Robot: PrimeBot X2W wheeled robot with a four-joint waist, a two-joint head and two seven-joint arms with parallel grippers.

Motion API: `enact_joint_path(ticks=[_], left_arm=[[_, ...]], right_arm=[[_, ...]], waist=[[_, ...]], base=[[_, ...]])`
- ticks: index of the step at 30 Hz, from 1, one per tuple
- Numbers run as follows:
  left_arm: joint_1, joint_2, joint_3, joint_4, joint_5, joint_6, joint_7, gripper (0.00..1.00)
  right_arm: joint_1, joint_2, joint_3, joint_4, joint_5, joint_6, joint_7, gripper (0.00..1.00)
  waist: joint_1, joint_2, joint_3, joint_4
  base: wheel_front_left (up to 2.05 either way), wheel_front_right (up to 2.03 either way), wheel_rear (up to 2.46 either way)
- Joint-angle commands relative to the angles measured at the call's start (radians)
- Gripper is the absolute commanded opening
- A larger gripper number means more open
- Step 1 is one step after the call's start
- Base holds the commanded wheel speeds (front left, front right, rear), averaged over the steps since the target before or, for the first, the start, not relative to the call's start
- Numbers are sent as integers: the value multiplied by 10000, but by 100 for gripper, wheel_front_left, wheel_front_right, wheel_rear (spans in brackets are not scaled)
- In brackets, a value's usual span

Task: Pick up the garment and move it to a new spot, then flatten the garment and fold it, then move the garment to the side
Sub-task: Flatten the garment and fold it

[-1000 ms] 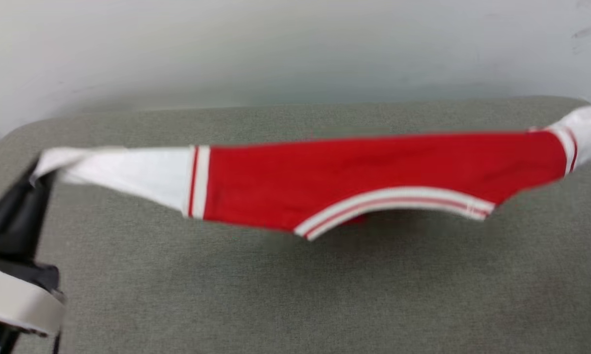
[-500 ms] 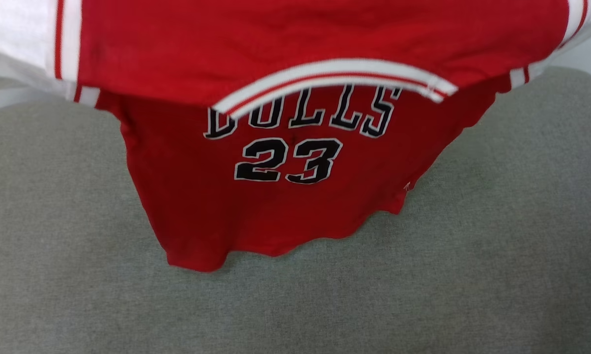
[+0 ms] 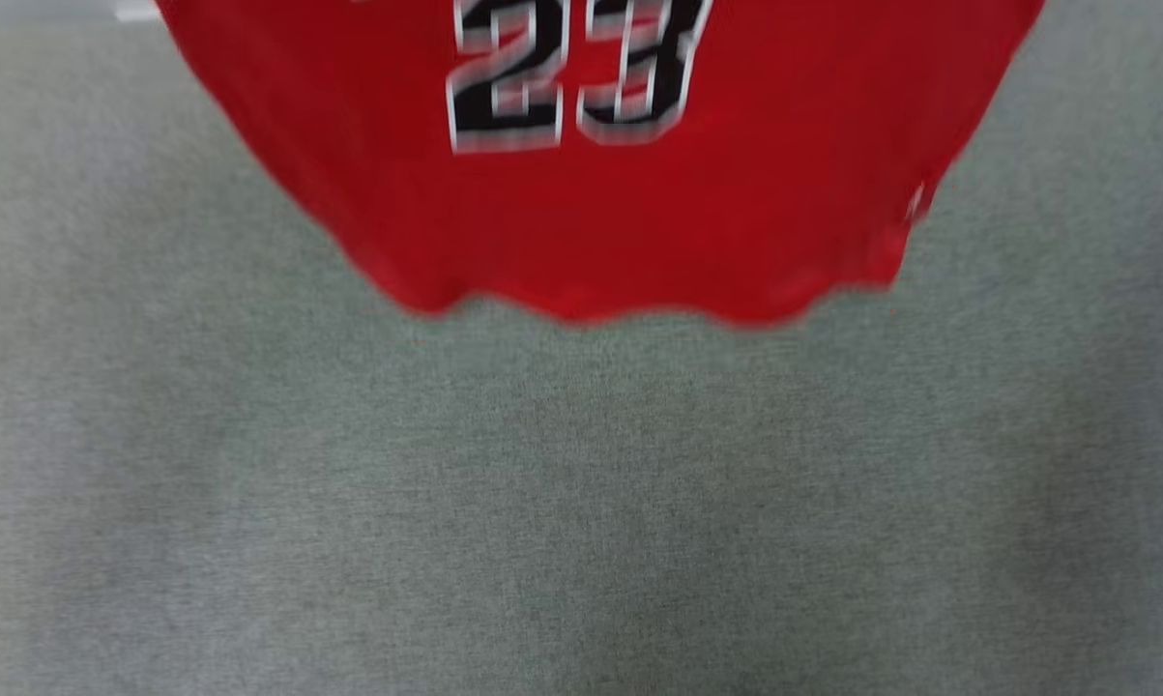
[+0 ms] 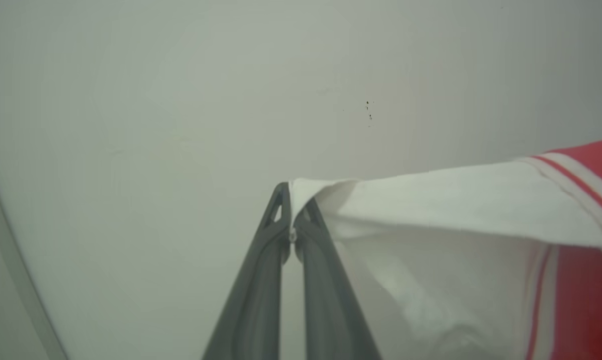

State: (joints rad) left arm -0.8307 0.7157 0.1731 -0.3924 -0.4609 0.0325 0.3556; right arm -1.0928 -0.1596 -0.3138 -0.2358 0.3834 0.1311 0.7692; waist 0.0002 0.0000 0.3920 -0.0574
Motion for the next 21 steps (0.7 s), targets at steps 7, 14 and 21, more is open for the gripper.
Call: enact_joint_path(ticks=[7, 14, 21], left_arm=[[-3447, 54, -1254, 2168, 657, -368, -854, 0], [-5789, -406, -2039, 4202, 1202, -473, -2078, 0], [-5865, -807, -2532, 5469, 1313, -667, -2784, 0]], right_arm=[[-2722, -382, 331, 2097, -342, -7, -1851, 0], [-4588, -459, 373, 4189, -835, -7, -4220, 0], [-4418, -619, 937, 5553, -784, -8, -5085, 0]], waist=[[-2, 0, 1919, 183], [-2, 0, 2688, 454], [-2, 0, 2824, 656]], base=[[0, 0, 0], [0, 0, 0], [0, 0, 0]])
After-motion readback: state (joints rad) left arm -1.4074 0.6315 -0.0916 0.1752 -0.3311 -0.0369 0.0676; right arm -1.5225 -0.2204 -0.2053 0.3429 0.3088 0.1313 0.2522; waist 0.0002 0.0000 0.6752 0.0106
